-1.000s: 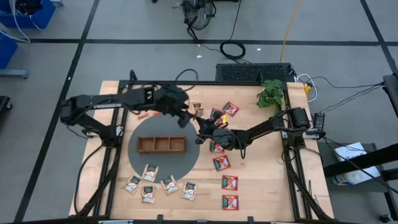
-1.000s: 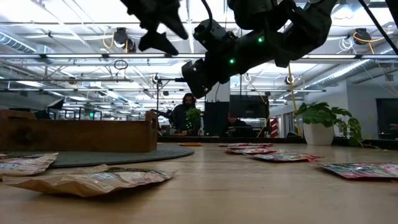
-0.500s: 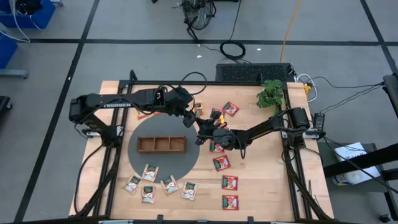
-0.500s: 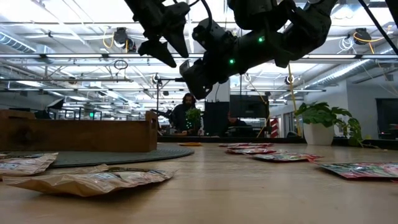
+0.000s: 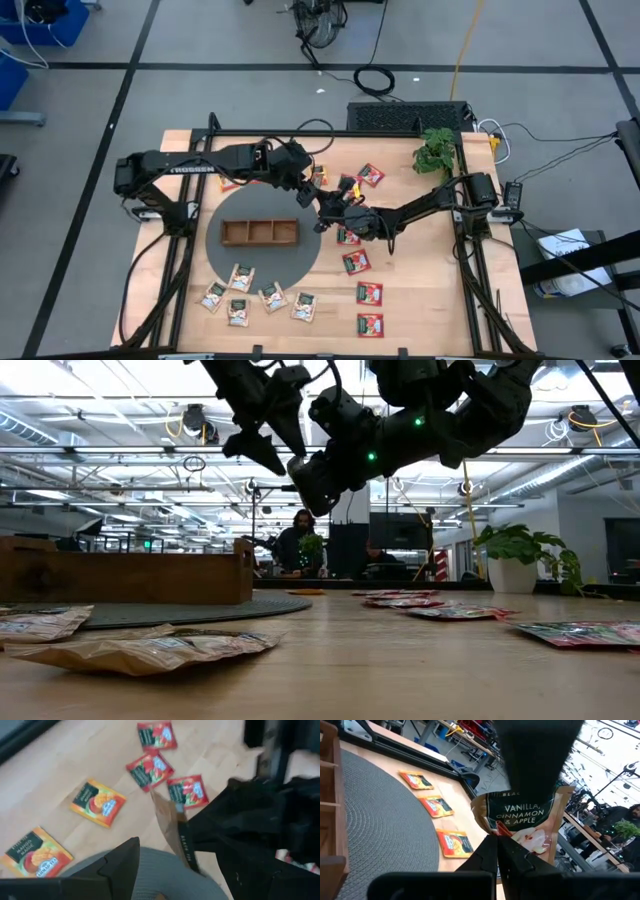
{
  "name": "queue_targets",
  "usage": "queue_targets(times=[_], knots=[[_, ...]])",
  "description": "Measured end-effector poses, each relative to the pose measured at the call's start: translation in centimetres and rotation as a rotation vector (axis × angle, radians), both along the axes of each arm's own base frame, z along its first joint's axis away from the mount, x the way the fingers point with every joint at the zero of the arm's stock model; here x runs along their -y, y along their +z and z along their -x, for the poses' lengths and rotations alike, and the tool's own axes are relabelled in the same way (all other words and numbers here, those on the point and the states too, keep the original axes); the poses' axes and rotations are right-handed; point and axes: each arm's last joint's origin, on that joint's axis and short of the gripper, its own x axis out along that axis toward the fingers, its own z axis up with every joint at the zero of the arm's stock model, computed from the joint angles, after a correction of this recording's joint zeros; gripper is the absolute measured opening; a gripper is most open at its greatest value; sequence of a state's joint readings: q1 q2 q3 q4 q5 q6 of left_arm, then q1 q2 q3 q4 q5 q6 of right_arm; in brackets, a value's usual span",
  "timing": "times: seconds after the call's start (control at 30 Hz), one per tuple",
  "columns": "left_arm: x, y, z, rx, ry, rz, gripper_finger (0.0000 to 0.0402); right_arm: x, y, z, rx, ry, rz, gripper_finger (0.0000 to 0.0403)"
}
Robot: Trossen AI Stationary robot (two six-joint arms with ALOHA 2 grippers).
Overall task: Pick & Place Tea
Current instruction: Put the brown tea bag into the left section of the wooden organizer
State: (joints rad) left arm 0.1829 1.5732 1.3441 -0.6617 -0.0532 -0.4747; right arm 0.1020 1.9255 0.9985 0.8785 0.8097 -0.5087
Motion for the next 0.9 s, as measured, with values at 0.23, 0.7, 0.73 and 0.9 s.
queue_targets(times=[0.23, 0.7, 0.73, 0.9], knots=[[-0.2, -1.4, -1.1, -0.021, -0.012, -0.003, 0.0249, 0.0, -0.1, 0.0, -0.005, 0.002, 0.001, 0.0000], [-0.3, -0.7, -0.7, -0.013, -0.037, -0.029, 0.0250, 0.1, 0.0, 0.0, -0.001, 0.000, 0.001, 0.0000], [-0.3, -0.7, -0.7, -0.016, -0.039, -0.031, 0.0250, 0.1, 0.0, 0.0, -0.002, 0.000, 0.001, 0.0000], [-0.2, 0.0, -0.1, -0.001, -0.050, -0.047, 0.0250, 0.1, 0.0, 0.0, -0.001, 0.000, 0.001, 0.0000]])
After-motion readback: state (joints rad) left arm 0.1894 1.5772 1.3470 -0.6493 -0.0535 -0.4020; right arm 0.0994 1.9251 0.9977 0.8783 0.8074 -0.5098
